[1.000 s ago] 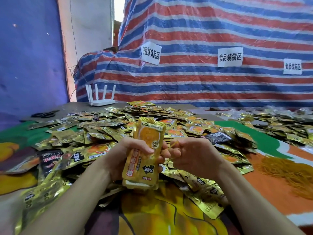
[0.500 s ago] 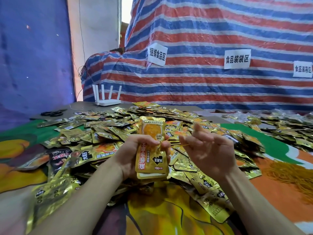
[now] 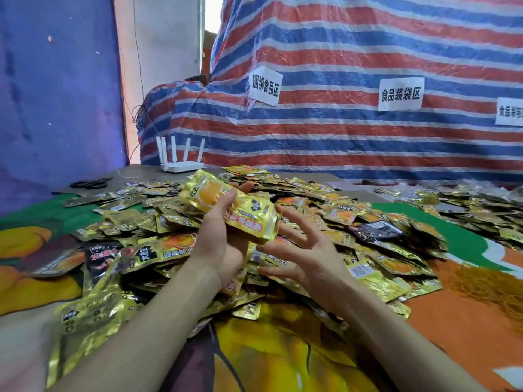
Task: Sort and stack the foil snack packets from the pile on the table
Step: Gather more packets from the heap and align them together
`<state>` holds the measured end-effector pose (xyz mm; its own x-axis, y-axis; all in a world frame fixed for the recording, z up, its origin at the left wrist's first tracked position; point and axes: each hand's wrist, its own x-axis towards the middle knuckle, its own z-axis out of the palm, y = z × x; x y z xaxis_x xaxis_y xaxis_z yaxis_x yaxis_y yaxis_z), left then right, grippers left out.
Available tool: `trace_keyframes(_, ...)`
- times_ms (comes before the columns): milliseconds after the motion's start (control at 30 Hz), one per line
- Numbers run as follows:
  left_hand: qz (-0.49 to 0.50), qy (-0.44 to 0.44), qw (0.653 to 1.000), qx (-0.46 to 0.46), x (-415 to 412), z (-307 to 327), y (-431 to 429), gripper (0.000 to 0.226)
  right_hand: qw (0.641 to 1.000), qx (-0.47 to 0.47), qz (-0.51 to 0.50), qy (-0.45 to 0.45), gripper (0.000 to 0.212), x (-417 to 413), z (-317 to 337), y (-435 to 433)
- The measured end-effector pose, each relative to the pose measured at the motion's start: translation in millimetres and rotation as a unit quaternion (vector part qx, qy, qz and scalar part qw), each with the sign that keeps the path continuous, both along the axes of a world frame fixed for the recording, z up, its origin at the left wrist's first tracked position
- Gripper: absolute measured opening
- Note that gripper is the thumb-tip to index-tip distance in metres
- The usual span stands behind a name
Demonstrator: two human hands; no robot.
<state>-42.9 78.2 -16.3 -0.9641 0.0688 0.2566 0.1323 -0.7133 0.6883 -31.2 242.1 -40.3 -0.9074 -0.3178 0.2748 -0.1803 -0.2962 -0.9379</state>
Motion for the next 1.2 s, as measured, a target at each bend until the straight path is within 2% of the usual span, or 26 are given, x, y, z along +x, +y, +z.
trace_keyframes(167, 0.007, 0.032, 0.996, -0.081, 7.4, -3.3, 13.6, 0.034, 0.996, -0.027, -0.054, 0.059, 0.074, -0.4, -2.9, -4.7)
trace_keyframes(300, 0.01, 0.038, 0.989, -0.142, 13.3, -9.6, 30.2, 0.032, 0.981, 0.045, -0.113, 0.149, 0.07, 2.5, -4.2, -6.6)
trace_keyframes(433, -0.02, 0.031, 0.991, -0.131, 17.3, -11.2, 35.8, 0.022, 0.974, 0.044, -0.134, 0.175, 0.062, 5.7, -1.4, -4.9)
trace_keyframes(567, -0.046, 0.04, 0.993, -0.104, 16.3, -10.9, 34.3, 0.028, 0.954, 0.103, -0.226, 0.17, 0.052, 5.7, 0.2, -5.0)
trace_keyframes(633, -0.057, 0.037, 0.992, -0.104, 16.4, -10.6, 34.5, 0.034, 0.949, 0.104, -0.242, 0.171, 0.051, 4.2, -0.6, -5.7)
trace_keyframes(733, -0.074, 0.022, 0.994, -0.083, 14.7, -11.5, 35.2, 0.041, 0.947, 0.096, -0.249, 0.179, 0.051, 5.0, -0.5, -6.6)
trace_keyframes(900, -0.135, 0.0, 0.99, -0.034, 13.6, -9.4, 30.2, 0.035, 0.944, 0.108, -0.244, 0.195, 0.053, 10.3, 2.3, -6.6)
trace_keyframes(1100, -0.142, -0.003, 0.988, -0.055, 14.5, -7.1, 26.3, 0.035, 0.954, 0.092, -0.234, 0.162, 0.053, 10.1, 5.4, -3.1)
trace_keyframes(1133, -0.137, -0.005, 0.989, -0.056, 14.2, -6.9, 25.6, 0.035, 0.957, 0.093, -0.22, 0.164, 0.057, 10.0, 5.5, -1.2)
trace_keyframes(1200, -0.127, -0.006, 0.99, -0.055, 13.1, -5.9, 24.0, 0.035, 0.969, 0.105, -0.163, 0.155, 0.077, 10.9, 5.8, 1.9)
